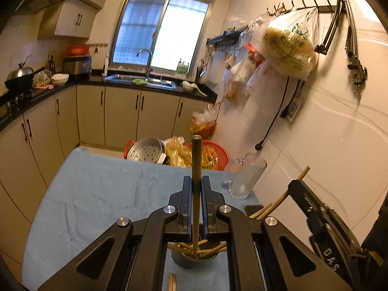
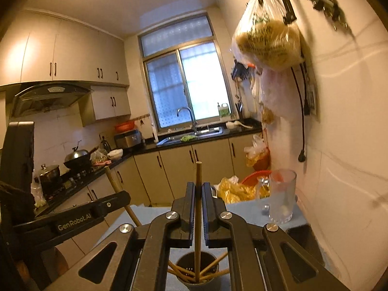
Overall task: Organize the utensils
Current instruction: 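Lift both held chopsticks upright and drop them into the grey holder, then open both grippers and move them back over the remaining chopsticks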
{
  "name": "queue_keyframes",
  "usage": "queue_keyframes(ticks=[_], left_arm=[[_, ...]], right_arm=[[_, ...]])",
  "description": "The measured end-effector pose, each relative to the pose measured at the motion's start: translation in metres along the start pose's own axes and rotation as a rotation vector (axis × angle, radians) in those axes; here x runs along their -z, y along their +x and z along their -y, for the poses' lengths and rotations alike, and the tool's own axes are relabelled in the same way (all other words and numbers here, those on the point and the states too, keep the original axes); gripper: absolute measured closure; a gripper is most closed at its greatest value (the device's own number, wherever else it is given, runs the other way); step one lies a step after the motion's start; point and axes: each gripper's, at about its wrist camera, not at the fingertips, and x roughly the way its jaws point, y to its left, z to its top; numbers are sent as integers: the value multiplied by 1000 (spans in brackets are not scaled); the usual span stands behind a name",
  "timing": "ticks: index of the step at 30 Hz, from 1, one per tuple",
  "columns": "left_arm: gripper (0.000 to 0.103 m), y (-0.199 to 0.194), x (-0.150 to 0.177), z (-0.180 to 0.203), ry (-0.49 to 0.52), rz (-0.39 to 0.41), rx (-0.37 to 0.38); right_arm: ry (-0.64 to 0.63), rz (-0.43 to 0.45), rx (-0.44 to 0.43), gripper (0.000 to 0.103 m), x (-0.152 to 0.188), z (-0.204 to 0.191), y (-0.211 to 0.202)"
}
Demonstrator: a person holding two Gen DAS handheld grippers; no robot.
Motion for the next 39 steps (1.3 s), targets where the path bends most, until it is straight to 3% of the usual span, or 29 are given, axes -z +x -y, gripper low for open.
queue_keyframes(ticks=[18, 26, 29, 31, 32, 39], left_arm=[[96, 39, 27, -4, 34, -108, -52], [95, 31, 30, -4, 32, -113, -56], [85, 16, 30, -5, 23, -119, -43], [57, 1, 30, -6, 19, -100, -56], [52, -8, 31, -7, 14, -86, -64], [47, -91, 55, -12, 20, -36, -90]], right_arm=[[41, -133, 40, 96, 36, 33, 37], [66, -142, 70, 93, 37, 39, 32], [101, -147, 61, 90, 34, 42, 21], [116, -132, 60, 84, 32, 43, 5], [121, -130, 58, 83, 31, 44, -3], [163, -118, 4, 78, 39, 38, -74]])
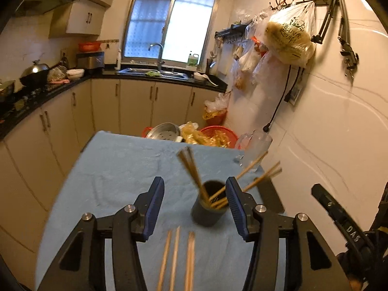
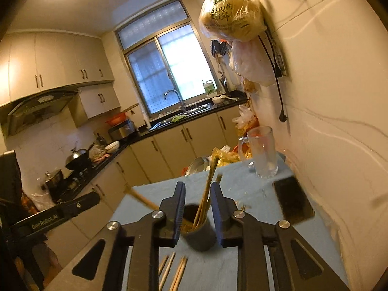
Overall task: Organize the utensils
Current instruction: 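Open both grippers and move them back over the remaining chopsticks, then lower both open grippers onto the chopsticks lying on the towel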
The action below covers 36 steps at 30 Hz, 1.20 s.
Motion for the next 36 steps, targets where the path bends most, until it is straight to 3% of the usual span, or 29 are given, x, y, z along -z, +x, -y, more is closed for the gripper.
queue_keyframes(ticks=[3, 7, 14, 24, 36], left_arm=[[43, -26, 24, -10, -7, 0, -30], [43, -48, 68, -23, -28, -61, -56], [43, -66, 116, -35, -63, -129, -80], [43, -73, 118, -36, -45, -121, -82], [43, -28, 119, -51, -64, -191, -84]], right_arm=[[0, -34, -29, 78, 19, -3, -26], [0, -120, -63, 78, 56, -9, -48], [-3, -202, -99, 78, 99, -22, -70], [-44, -280, -101, 78, 119, -38, -64], [-32, -340, -62, 78, 127, -34, -28]])
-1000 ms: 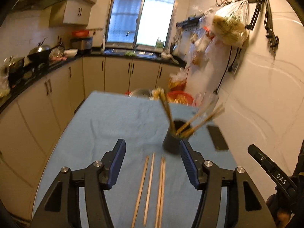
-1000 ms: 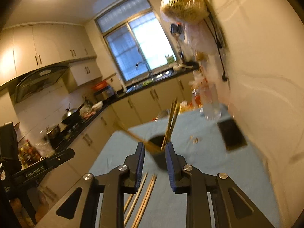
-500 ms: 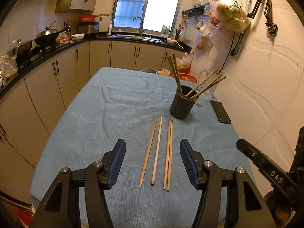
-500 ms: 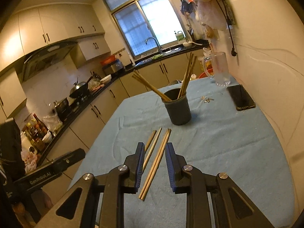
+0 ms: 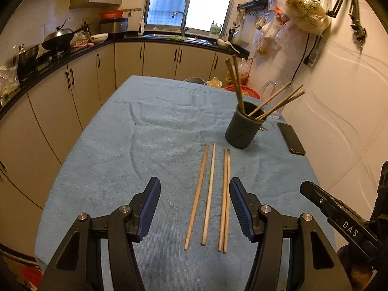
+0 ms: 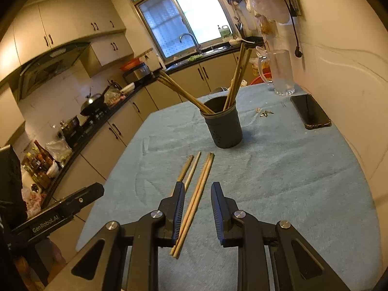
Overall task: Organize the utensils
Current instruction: 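Lower both open grippers onto the chopsticks lying on the towel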
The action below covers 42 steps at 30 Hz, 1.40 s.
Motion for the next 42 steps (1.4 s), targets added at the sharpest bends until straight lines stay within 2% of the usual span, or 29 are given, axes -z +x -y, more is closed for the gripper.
queue_keyframes(ticks=[10, 15, 18, 22, 25, 27, 31, 34, 35, 42], left_arm=[[43, 67, -22, -7, 10, -99, -3], [43, 104, -33, -10, 17, -147, -8], [43, 123, -37, -11, 32, -169, -25], [43, 140, -39, -14, 25, -198, -13], [43, 146, -40, -14, 30, -204, -7], [43, 150, -41, -14, 32, -208, -7], [43, 155, -40, -18, 26, -215, -3], [43, 157, -41, -18, 25, -218, 2], [43, 158, -41, -17, 26, -220, 4], [43, 163, -47, -6, 89, -225, 0]], right_arm=[[10, -125, 3, 77, -16, 10, 77], [8, -185, 13, 69, -28, 16, 120], [4, -215, 37, 68, -36, 20, 147], [-11, -252, 62, 69, -44, 22, 176], [2, -313, 50, 69, -46, 23, 197], [-8, -320, 79, 69, -46, 22, 205], [-23, -354, 109, 79, -43, 17, 217], [-34, -355, 110, 82, -42, 13, 220], [-33, -361, 99, 86, -42, 11, 221], [-22, -412, 141, 89, -55, 11, 239]])
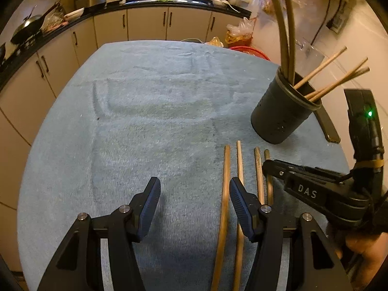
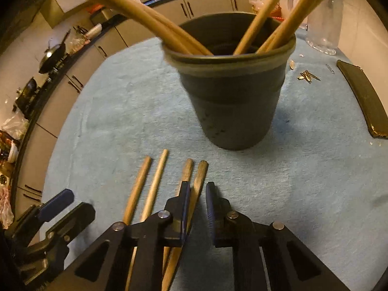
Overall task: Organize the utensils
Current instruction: 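Lower both open grippers onto the chopsticks lying on the towel, then close the right gripper on a chopstick while the left gripper closes on another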
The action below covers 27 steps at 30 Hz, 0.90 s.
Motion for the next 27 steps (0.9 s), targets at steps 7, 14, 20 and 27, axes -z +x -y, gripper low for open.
queue_keyframes(ticks=[7, 14, 20, 27], left_arm=[[43, 13, -13, 14, 59, -32, 23], [59, 42, -25, 27, 87, -96, 50], [80, 59, -27, 37, 116, -137, -5], [90, 71, -37, 50, 193, -136, -59]], right_arm=[[-15, -12, 31, 90, 8, 9, -5], [-8, 5, 63, 89, 7, 24, -8], [3, -1, 43, 89, 5, 32, -6], [-22, -9, 24, 88, -11, 26, 3]])
